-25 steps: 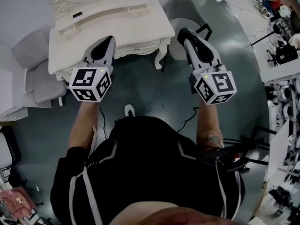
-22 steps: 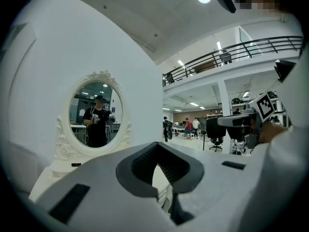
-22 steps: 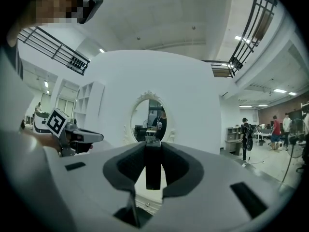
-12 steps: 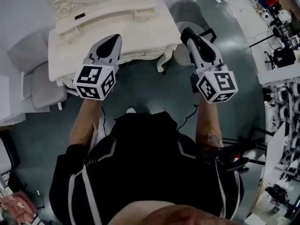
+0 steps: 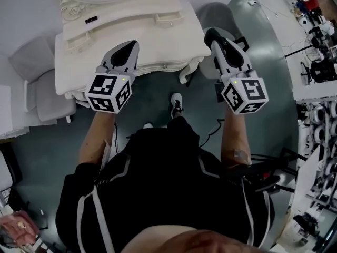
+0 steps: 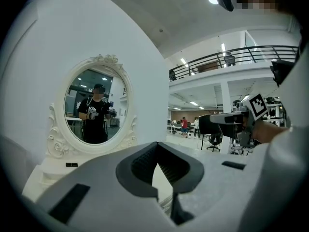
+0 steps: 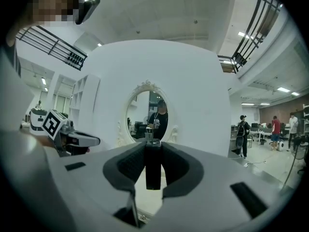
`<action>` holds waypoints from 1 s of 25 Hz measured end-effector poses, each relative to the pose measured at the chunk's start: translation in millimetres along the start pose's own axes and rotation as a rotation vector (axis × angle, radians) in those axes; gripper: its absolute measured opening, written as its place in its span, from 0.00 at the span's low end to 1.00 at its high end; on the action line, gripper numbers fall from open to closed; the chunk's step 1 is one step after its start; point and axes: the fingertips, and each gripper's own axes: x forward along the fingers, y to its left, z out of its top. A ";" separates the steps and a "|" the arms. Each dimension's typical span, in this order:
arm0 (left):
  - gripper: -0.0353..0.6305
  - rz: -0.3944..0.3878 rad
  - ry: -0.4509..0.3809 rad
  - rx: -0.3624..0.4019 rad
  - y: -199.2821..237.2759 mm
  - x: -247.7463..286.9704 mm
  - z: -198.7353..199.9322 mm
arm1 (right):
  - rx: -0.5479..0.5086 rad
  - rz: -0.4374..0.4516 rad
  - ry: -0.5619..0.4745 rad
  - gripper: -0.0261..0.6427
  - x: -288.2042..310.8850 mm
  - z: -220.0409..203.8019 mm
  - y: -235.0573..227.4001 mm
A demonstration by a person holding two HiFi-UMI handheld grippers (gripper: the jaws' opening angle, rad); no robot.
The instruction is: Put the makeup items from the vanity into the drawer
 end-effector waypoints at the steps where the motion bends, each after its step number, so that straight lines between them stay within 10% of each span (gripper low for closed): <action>1: 0.06 0.006 0.003 0.002 1.2 4.5 -0.7 | 0.003 0.008 0.001 0.18 5.9 -1.8 -4.3; 25: 0.06 0.160 0.046 0.004 32.7 188.5 22.1 | 0.007 0.260 -0.004 0.18 175.5 -12.5 -147.9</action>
